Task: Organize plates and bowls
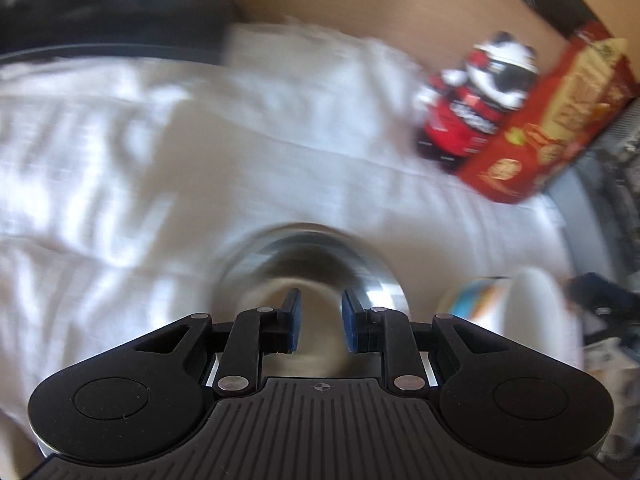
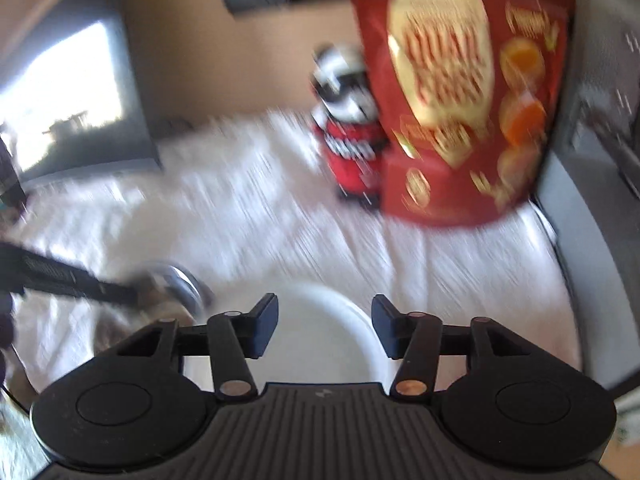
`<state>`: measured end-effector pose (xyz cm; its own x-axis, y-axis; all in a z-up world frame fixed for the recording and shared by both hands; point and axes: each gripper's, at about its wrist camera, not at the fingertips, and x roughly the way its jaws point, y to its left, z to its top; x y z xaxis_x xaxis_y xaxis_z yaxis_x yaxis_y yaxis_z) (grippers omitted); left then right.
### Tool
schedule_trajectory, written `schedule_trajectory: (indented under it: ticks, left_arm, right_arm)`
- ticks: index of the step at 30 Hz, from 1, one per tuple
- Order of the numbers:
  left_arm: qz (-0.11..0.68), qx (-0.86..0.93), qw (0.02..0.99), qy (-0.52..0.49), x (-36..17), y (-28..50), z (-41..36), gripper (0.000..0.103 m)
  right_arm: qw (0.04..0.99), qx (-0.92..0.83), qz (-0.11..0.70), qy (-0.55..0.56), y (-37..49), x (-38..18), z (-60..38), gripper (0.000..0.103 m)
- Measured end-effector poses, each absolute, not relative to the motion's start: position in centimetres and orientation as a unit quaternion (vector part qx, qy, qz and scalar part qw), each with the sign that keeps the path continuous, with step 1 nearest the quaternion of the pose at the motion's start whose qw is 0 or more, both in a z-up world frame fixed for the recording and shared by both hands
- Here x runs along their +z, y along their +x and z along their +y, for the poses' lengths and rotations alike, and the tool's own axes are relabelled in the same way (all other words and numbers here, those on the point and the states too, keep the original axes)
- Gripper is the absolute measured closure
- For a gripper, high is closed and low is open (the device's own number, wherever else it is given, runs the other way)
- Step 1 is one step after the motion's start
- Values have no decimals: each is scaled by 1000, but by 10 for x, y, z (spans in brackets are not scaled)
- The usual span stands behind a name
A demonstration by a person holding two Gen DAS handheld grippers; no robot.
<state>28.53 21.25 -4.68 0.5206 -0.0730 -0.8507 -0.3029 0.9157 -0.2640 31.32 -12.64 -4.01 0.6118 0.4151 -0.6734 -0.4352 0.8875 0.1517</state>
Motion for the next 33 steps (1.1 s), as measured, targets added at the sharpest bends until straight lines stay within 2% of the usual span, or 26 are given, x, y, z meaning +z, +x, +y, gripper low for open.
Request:
schedule_trajectory:
  ticks: [6,14,26,33]
  left_arm:
    - [506,90,835,-196,-68,274,272,79]
    - [517,25,830,-207,-93,289,298,79]
    - [519,-34,839,-162,-105,313,279,76]
    - [532,-39,834,-138,-116,314,273,76]
  right_arm:
    - [883,272,382,11,287,-39,-59,51]
    - [871,238,429,-22,233,-75,8,51]
    - [865,95,485,91,226,-125,-3,51]
    - [863,78,490,98,227,-133,-5,51]
